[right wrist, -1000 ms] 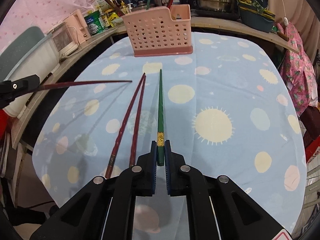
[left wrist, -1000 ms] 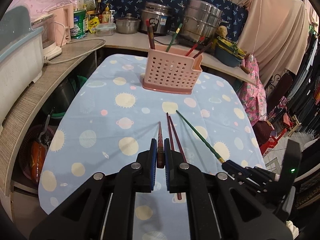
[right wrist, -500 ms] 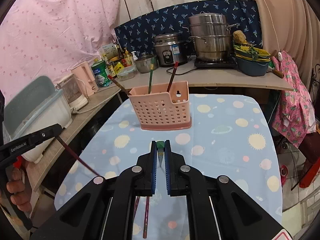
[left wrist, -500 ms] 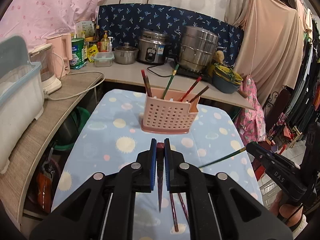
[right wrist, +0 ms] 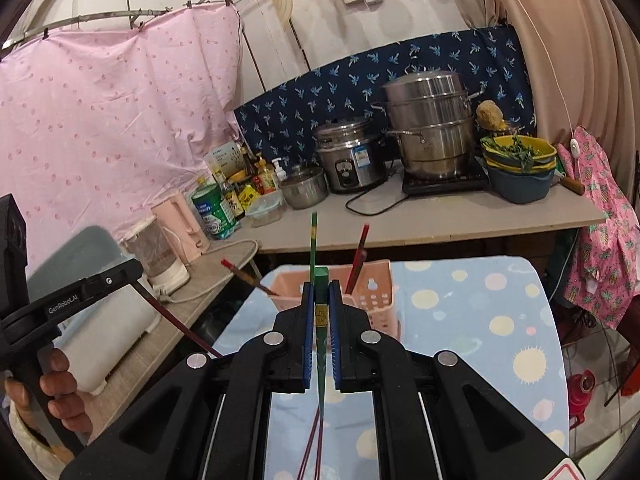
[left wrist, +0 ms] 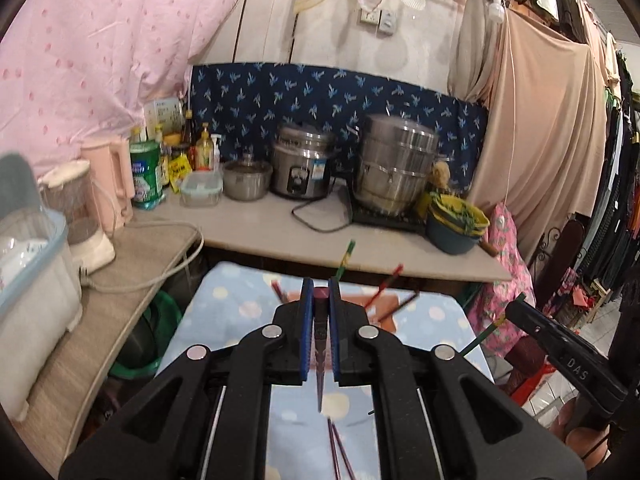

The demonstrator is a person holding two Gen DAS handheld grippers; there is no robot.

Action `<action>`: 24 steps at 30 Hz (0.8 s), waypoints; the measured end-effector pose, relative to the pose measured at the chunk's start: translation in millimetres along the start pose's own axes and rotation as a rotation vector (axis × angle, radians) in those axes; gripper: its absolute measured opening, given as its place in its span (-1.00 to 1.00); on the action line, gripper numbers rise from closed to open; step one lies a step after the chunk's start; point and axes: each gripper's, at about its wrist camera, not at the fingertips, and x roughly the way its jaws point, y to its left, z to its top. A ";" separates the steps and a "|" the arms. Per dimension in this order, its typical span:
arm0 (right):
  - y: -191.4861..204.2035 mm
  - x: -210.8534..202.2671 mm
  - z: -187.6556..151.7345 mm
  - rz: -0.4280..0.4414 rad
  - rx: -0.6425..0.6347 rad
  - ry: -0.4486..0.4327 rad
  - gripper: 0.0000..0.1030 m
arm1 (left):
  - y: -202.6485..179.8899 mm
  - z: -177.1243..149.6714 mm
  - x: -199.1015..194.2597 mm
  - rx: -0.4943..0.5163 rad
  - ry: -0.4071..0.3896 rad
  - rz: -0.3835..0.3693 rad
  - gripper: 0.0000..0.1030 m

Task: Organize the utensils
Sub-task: 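Carry the dark-red and green chopsticks into the pink basket and open both tools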

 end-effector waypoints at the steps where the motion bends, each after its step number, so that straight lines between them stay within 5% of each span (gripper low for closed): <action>1: 0.3 2.7 11.5 0.005 0.004 -0.020 -0.85 | -1.7 9.1 3.0 0.003 -0.019 0.000 -0.87; 11: 1.9 50.1 88.1 0.000 0.023 -0.128 -0.85 | 0.1 78.3 44.2 -0.023 -0.162 0.036 -0.87; 24: -17.3 131.8 66.1 -0.049 0.035 0.001 -0.85 | 21.5 55.2 125.6 -0.041 -0.069 0.086 -0.87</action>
